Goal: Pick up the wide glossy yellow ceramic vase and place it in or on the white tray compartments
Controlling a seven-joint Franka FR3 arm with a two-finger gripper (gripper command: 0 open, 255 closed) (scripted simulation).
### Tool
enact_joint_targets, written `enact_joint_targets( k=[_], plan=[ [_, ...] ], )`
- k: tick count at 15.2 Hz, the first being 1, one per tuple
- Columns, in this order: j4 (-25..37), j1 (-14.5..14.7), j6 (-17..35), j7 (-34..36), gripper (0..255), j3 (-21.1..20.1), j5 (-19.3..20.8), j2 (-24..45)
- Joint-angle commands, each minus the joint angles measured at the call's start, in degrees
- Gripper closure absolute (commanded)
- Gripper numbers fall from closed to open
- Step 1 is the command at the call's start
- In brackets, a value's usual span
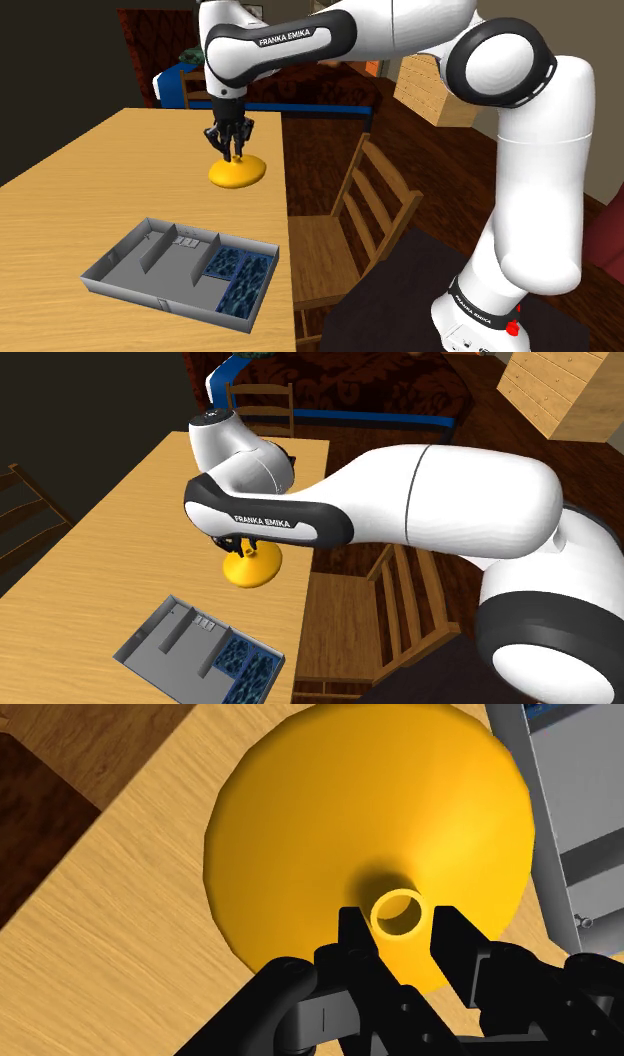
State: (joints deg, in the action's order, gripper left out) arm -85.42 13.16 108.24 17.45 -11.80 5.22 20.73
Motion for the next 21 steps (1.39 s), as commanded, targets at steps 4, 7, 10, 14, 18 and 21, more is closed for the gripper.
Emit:
enact_joint_targets(
  k=[4, 7, 10, 14, 18, 21],
  plan=[
    [0.4, 4.1, -1.5, 6.0, 255, -1.8, 0.7, -0.9],
    [1.3, 6.7, -2.5, 9.7, 255, -2.9, 1.2, -0.8],
    [3.0, 9.4, -3.7, 13.3, 255, -4.0, 1.9, -0.1],
    [6.4, 13.2, -5.7, 18.1, 255, -5.3, 2.9, 1.6],
    [9.0, 16.1, -6.8, 21.5, 255, -6.1, 3.9, 3.4],
    [6.6, 15.9, -4.4, 21.7, 255, -6.0, 3.9, 3.3]
  ],
)
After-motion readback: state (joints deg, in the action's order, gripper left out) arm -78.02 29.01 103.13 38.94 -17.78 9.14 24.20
